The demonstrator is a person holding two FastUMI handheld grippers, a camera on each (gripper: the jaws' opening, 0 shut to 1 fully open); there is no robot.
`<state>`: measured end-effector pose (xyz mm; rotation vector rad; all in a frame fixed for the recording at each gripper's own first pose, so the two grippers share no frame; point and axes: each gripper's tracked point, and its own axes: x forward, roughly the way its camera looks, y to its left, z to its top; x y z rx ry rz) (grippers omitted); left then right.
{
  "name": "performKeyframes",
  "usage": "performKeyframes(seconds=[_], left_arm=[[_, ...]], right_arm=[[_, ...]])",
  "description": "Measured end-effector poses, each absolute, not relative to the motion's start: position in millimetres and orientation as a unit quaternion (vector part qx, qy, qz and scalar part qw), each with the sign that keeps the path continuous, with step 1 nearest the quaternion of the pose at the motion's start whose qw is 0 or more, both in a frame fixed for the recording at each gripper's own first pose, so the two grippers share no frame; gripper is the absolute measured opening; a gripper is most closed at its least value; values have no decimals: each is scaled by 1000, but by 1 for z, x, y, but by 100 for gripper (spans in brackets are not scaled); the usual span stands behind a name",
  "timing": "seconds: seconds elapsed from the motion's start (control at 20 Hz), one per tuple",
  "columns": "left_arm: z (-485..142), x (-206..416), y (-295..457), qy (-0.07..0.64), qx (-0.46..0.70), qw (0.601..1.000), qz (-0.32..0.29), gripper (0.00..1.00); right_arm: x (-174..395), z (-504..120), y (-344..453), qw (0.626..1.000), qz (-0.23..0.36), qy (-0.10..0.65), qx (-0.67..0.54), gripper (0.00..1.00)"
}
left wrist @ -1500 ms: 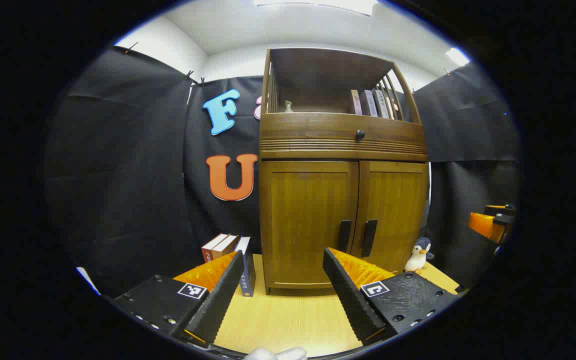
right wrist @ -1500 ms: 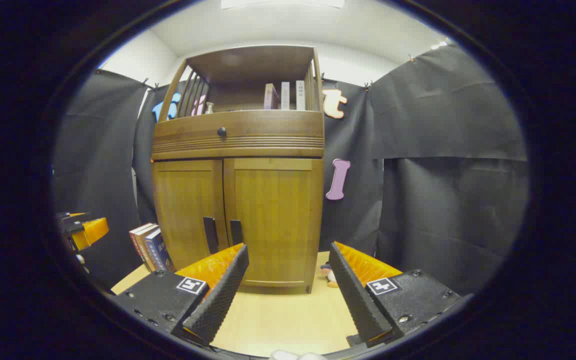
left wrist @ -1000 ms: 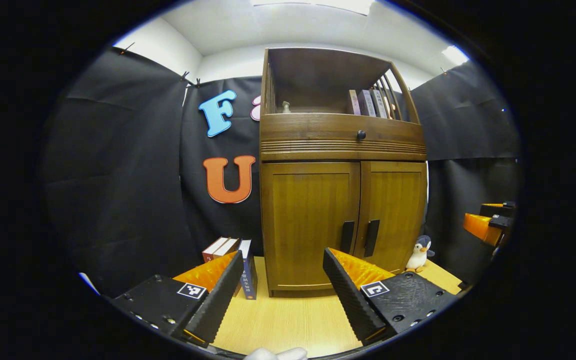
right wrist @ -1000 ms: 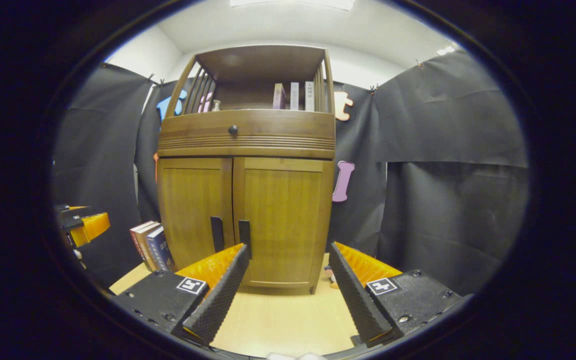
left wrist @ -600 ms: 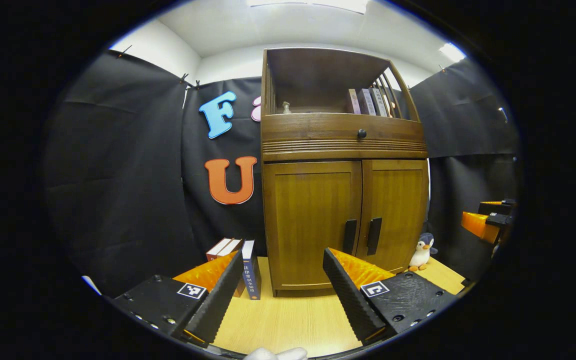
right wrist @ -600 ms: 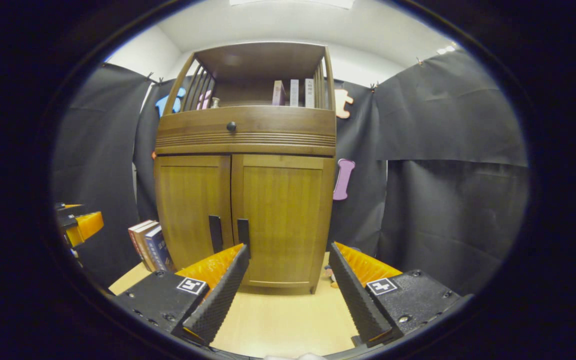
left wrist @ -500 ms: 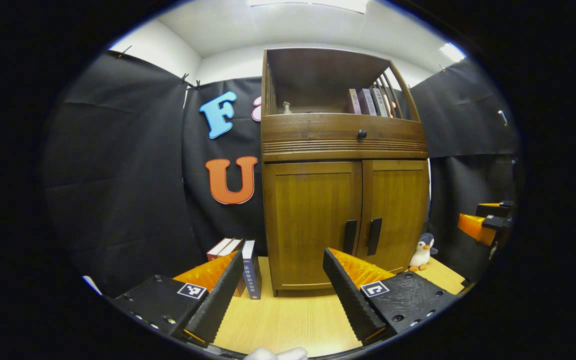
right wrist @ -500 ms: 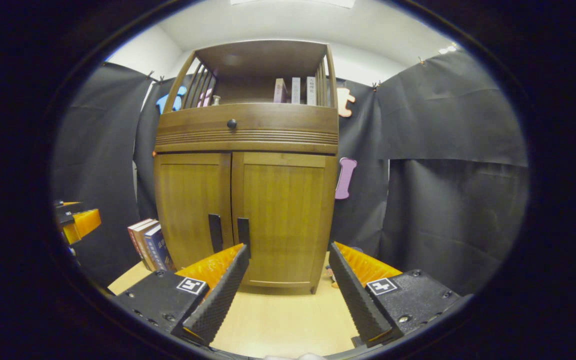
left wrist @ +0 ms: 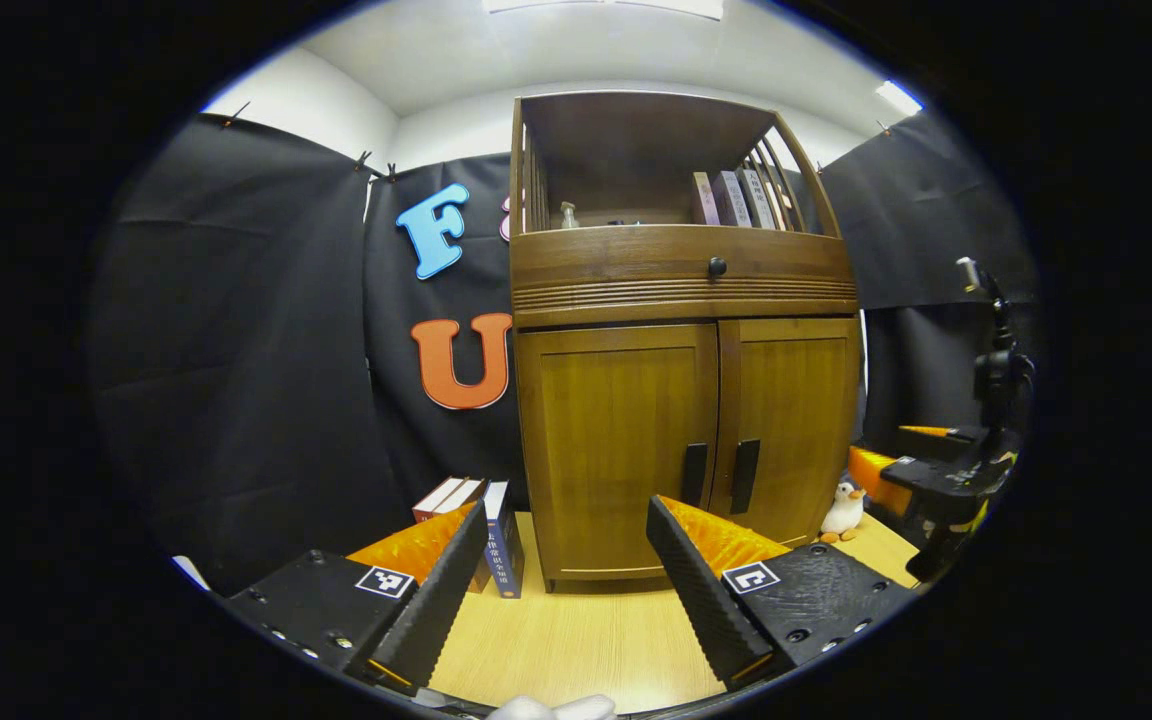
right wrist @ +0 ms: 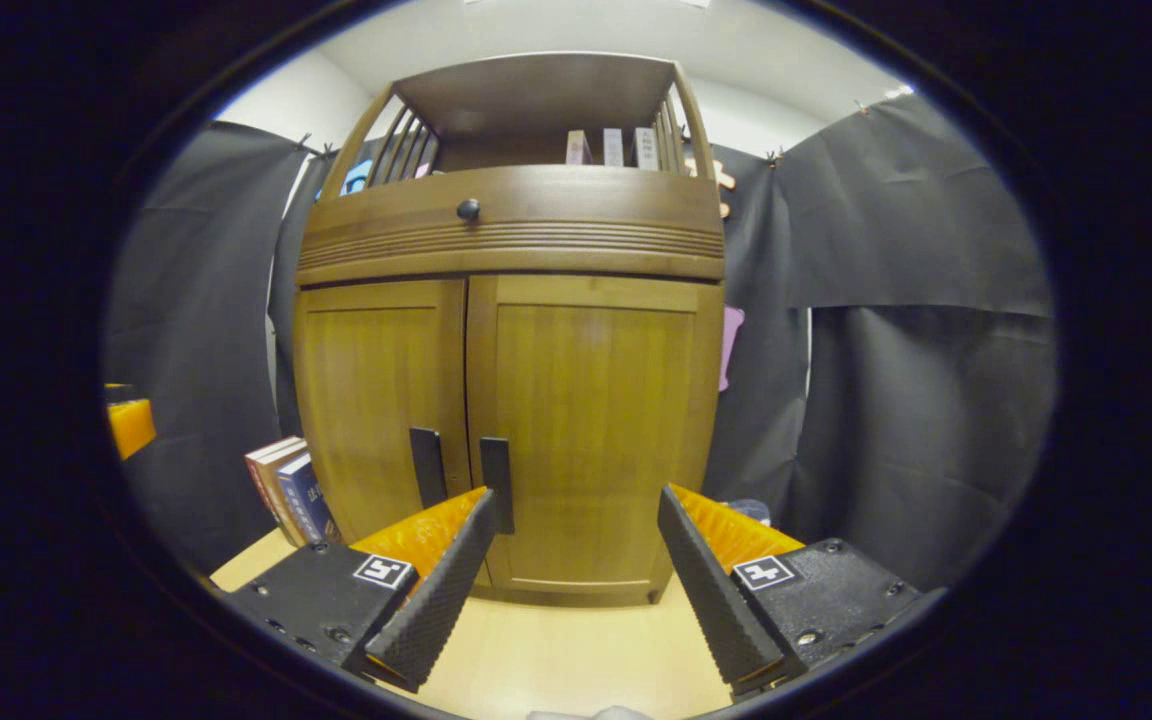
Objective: Open the right door of the double-door shoe cabinet with the right hand, and open the left door with the left hand.
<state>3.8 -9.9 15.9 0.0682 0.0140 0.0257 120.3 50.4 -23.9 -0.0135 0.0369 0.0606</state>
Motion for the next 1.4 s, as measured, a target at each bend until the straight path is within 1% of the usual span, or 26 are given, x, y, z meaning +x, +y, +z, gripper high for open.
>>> performKeyframes(seconds=[0.3, 0.45, 0.5, 0.55, 0.6, 0.65, 0.8, 0.85, 0.9, 1.05, 1.15, 1.2, 1.25, 1.3, 1.35, 1.4], left_arm=[[13, 8, -7, 19, 35, 998, 44, 96], [16, 6, -3, 23, 33, 997, 60, 96], [16, 5, 0, 23, 33, 997, 65, 100], [17, 4, 4, 26, 35, 996, 72, 100], [16, 3, 9, 29, 36, 996, 79, 96], [15, 3, 13, 30, 35, 995, 85, 96], [15, -3, 20, 34, 30, 994, 100, 96], [14, -6, 23, 34, 32, 993, 106, 100], [14, -8, 26, 32, 34, 993, 109, 96], [8, -14, 35, 42, 36, 991, 120, 96], [9, -19, 39, 41, 34, 991, 125, 96], [9, -20, 41, 41, 34, 990, 128, 96], [8, -21, 42, 40, 33, 990, 131, 96], [8, -22, 44, 39, 35, 990, 133, 96], [5, -25, 48, 43, 35, 989, 138, 96], [3, -27, 51, 44, 33, 989, 140, 96]], right_arm=[[198, -60, 78, 997, 54, 61, 7, 100], [229, -72, 89, 995, 59, 75, 7, 98], [237, -76, 93, 995, 61, 80, 7, 94], [244, -79, 97, 995, 62, 84, 7, 92], [250, -82, 102, 994, 67, 89, 8, 91], [256, -87, 106, 993, 73, 93, 9, 91], [271, -97, 122, 991, 83, 103, 5, 90], [276, -99, 127, 991, 88, 105, 4, 89], [280, -100, 131, 990, 90, 107, 3, 87], [293, -109, 139, 989, 85, 118, -5, 81], [297, -113, 137, 989, 80, 126, -4, 74], [299, -114, 135, 988, 79, 131, -1, 67], [302, -118, 137, 987, 80, 136, 4, 63], [304, -121, 137, 987, 79, 141, 12, 57], [305, -122, 138, 987, 80, 140, 20, 55], [304, -123, 140, 985, 86, 145, 26, 50]])
